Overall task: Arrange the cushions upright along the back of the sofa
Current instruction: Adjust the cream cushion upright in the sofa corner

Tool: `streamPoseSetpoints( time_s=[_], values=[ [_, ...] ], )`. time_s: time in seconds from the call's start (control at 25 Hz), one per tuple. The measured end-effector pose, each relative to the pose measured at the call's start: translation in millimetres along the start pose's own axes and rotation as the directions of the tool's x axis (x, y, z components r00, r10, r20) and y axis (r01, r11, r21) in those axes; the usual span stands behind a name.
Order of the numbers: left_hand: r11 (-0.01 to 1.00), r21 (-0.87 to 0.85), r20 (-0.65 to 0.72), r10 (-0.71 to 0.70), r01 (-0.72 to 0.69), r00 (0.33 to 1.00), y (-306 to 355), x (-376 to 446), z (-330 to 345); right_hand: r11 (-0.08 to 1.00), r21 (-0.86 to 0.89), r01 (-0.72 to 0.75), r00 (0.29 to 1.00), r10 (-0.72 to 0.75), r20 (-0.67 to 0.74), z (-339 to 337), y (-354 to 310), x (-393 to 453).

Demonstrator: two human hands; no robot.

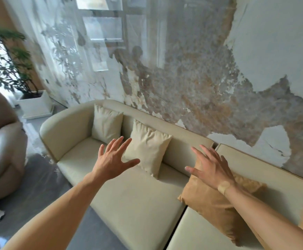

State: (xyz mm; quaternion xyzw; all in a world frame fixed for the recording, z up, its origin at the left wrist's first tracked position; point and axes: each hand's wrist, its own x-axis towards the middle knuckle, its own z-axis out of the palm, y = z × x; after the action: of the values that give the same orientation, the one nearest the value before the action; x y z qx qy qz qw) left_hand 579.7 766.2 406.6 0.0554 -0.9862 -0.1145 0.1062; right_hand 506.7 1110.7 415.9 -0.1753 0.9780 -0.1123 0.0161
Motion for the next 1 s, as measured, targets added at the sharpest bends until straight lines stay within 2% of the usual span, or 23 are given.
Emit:
streamPoseSetpoints(
  time_s=[0.2, 0.4, 0.6, 1.0],
  values=[
    [1.000, 0.008, -0.096, -0.024, 0.025, 0.995, -81.6, 0.1, -27.0, 0.997, -0.007, 0.082, 0.997, -0.082, -0.006, 7.5, -82.9, 43.6],
    [0.996, 0.028, -0.104, -0.078, 0.081, 0.991, -190.6, 13.3, -53.7, 0.991, -0.002, 0.130, 0.991, -0.130, -0.028, 23.1, -196.2, 95.5],
    [0.995, 0.024, -0.071, -0.090, 0.092, 0.993, -283.3, 33.9, -76.8, 0.994, 0.023, 0.108, 0.993, -0.107, -0.050, 40.5, -291.8, 144.3],
    [0.994, 0.012, -0.042, -0.109, 0.109, 0.993, -410.5, 104.6, -84.9, 0.996, 0.027, 0.089, 0.996, -0.088, -0.036, 83.1, -388.6, 247.2]
  ],
)
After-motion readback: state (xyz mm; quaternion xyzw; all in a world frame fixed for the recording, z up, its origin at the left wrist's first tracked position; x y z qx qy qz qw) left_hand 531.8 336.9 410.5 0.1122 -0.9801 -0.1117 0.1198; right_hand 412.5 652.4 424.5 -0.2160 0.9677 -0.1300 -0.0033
